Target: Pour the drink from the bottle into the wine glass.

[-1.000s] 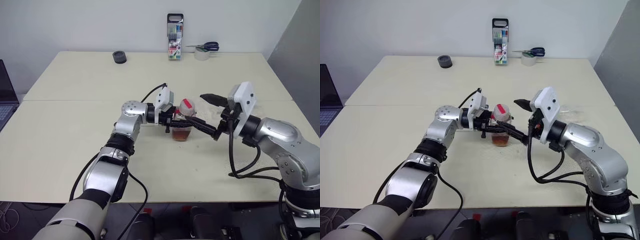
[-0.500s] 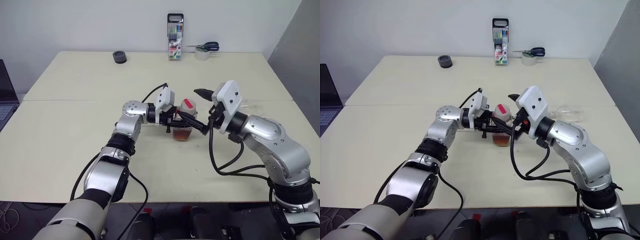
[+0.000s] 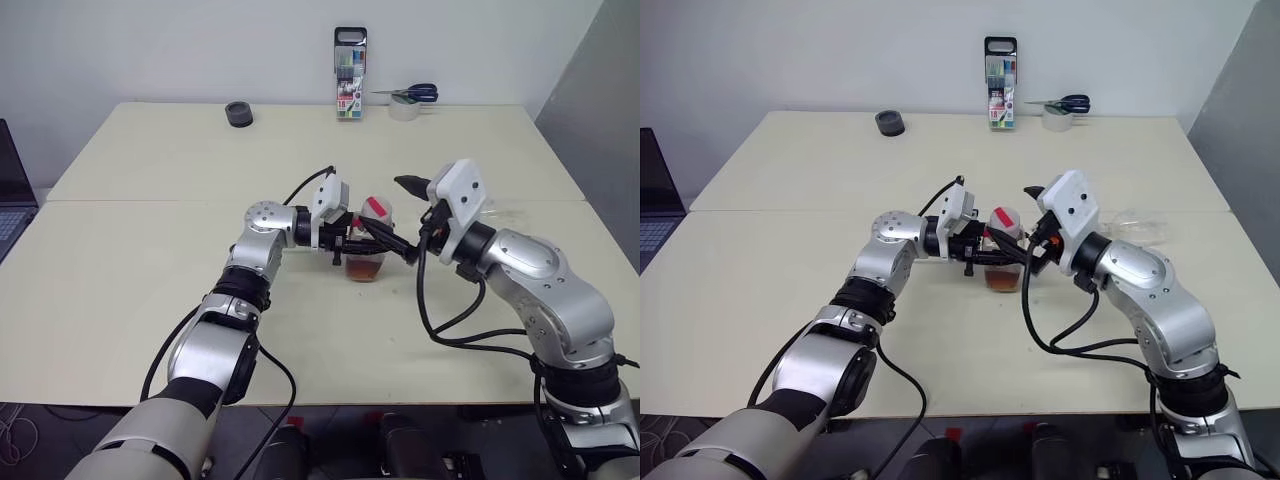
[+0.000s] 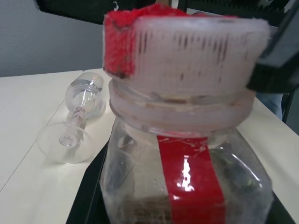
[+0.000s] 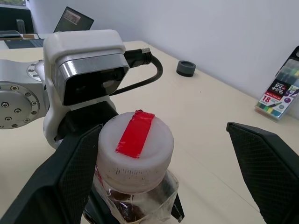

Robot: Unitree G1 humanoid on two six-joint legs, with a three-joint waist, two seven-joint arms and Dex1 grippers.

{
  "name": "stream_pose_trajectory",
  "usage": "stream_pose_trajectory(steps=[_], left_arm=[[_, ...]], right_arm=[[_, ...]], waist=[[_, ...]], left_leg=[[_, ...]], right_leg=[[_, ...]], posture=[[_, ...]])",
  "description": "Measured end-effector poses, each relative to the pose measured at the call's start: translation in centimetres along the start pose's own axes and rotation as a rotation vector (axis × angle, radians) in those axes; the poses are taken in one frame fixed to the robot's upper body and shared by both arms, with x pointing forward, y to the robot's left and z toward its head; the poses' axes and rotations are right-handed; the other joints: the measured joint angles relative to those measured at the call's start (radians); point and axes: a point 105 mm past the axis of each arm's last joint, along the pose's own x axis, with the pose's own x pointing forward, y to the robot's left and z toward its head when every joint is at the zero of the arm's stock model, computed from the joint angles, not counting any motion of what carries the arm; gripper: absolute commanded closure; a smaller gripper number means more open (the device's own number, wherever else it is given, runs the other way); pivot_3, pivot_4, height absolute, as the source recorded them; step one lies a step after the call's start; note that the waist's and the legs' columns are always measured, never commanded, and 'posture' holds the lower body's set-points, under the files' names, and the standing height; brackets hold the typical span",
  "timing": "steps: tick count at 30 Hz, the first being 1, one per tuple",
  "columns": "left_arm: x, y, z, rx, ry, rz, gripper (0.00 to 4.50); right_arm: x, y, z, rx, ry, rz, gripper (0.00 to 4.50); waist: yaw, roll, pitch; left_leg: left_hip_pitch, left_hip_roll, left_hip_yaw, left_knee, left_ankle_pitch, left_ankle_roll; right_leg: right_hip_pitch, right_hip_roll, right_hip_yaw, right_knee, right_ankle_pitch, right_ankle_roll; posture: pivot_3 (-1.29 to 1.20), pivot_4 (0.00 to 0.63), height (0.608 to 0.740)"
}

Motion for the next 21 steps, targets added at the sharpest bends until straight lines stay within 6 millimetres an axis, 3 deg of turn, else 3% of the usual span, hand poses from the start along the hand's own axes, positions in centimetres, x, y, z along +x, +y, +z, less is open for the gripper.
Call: stream_pose_trajectory(steps=[21], left_arm=[[0.0, 0.0, 0.0, 0.0, 0.001, 0.0, 2.84]], right_arm=[[-1.5, -0.2, 0.3, 0.013, 0.006, 0.008, 0.0]], waist=[[0.0, 0.0, 0.0]], left_leg=[[0.0, 0.0, 0.0, 0.0, 0.0, 0.0]], right_leg=[[0.0, 0.0, 0.0, 0.0, 0.0, 0.0]], posture=[[0.0, 0.15, 0.74]])
